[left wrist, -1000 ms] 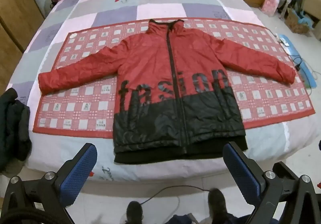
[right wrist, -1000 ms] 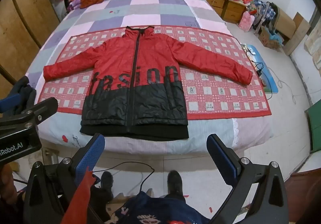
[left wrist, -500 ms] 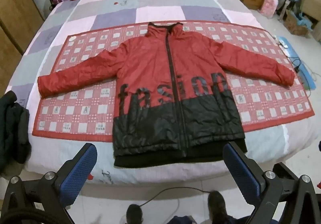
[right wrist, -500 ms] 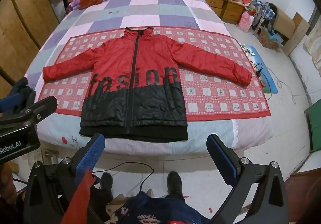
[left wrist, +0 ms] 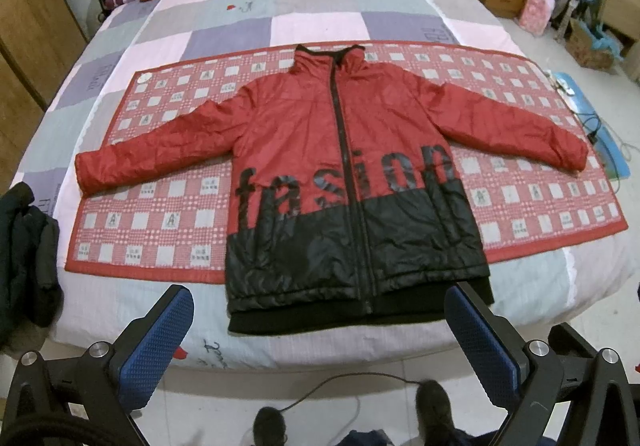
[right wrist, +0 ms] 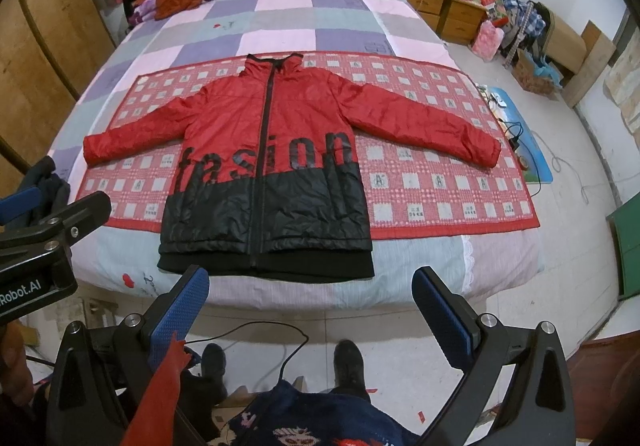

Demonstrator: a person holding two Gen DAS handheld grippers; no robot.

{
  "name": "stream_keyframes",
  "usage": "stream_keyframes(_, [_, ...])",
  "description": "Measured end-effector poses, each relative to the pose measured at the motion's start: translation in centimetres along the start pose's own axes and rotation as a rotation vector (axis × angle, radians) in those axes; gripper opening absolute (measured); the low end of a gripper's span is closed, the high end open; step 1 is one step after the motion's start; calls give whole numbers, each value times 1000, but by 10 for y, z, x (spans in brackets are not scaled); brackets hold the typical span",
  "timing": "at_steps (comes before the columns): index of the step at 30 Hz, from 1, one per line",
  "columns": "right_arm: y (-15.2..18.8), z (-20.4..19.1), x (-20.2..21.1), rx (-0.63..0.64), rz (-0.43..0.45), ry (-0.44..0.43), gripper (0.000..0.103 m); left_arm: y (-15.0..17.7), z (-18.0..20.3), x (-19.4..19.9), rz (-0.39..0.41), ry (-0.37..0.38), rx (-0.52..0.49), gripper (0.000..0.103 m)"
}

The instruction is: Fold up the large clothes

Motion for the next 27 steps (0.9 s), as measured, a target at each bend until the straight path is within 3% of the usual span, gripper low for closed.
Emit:
stream_keyframes(22, [-3, 5, -1, -2, -3, -2, 103, -8, -1, 4, 4, -1, 1, 103])
stream_keyframes(27, [-2, 6, -1, -2, -7, -1, 103, -29, -19, 7, 9, 4, 12, 103])
Point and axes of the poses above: each gripper's, at about its wrist camera, not at the fingertips, and x roughly against the way its jaws point, z to its right, y to its underside, the point moved 1 cm from there along -x, roughly the way its jaws point, and after that the axes turned 3 degrees about x, right-handed, at the moved point
